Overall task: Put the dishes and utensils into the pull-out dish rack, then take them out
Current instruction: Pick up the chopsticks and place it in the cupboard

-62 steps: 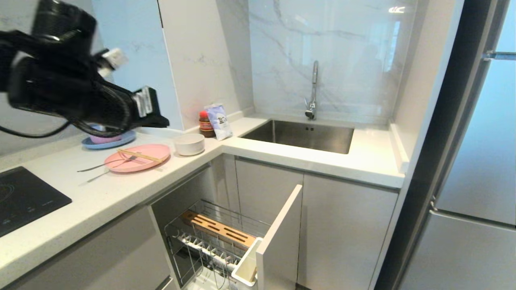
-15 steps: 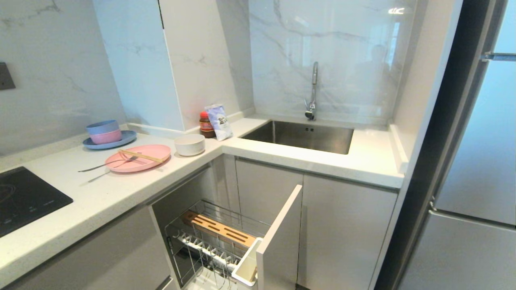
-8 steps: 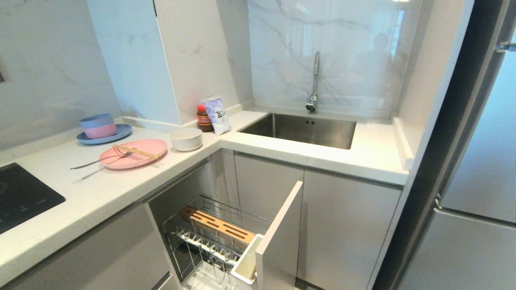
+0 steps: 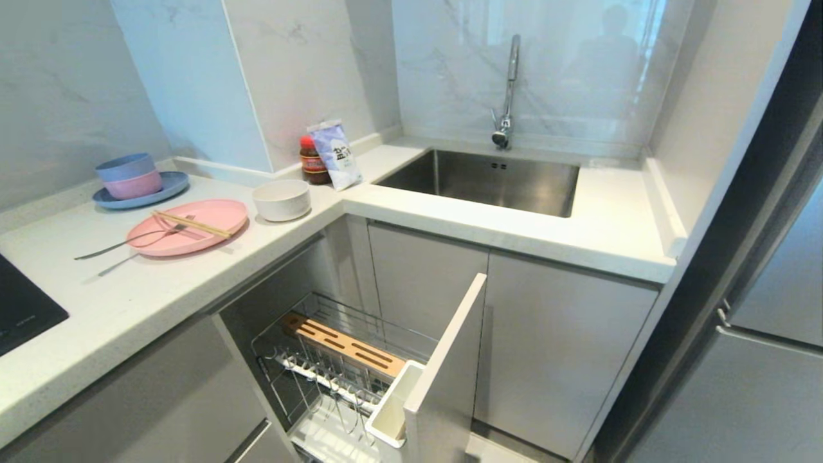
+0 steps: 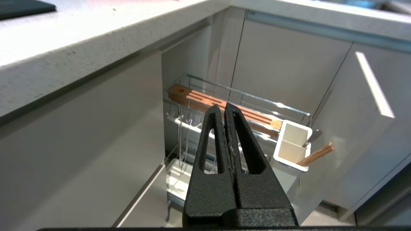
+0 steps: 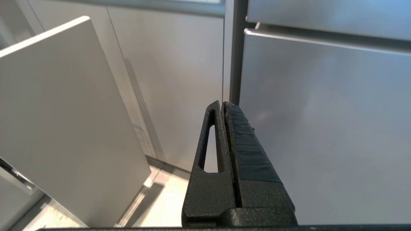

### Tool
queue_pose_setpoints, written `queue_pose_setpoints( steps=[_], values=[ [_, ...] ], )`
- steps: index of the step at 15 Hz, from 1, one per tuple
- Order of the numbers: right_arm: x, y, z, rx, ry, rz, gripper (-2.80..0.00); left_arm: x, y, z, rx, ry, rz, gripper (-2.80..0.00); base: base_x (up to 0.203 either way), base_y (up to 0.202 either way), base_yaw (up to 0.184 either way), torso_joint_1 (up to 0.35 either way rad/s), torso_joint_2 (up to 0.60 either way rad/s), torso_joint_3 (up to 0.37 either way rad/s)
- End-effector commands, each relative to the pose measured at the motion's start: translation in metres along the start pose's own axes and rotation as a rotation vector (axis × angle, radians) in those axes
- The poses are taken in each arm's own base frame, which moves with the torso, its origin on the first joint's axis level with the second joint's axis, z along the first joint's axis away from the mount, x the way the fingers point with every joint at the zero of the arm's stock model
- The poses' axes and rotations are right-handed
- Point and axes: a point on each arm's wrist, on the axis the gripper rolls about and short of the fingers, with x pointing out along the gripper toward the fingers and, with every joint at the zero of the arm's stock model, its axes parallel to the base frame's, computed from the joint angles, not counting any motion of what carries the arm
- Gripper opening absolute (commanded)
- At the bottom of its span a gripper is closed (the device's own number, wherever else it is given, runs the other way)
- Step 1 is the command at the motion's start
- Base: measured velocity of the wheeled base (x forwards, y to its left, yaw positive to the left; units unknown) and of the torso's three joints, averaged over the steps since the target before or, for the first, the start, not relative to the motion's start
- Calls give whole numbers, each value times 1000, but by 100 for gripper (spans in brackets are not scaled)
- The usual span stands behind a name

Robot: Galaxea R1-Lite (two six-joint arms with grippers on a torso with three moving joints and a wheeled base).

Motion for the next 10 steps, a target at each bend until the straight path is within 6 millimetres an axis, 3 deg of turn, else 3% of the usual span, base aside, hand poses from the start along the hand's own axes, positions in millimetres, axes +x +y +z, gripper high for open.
queue_pose_setpoints(
  steps=[1, 10],
  values=[
    [0, 0, 0, 0, -1, 0, -280, 1, 0, -5, 0, 18, 2, -280, 0, 0, 0, 3, -7, -202],
    [0, 0, 0, 0, -1, 0, -280, 1, 0, -5, 3, 17, 2, -280, 0, 0, 0, 2, 2, -197]
  ],
)
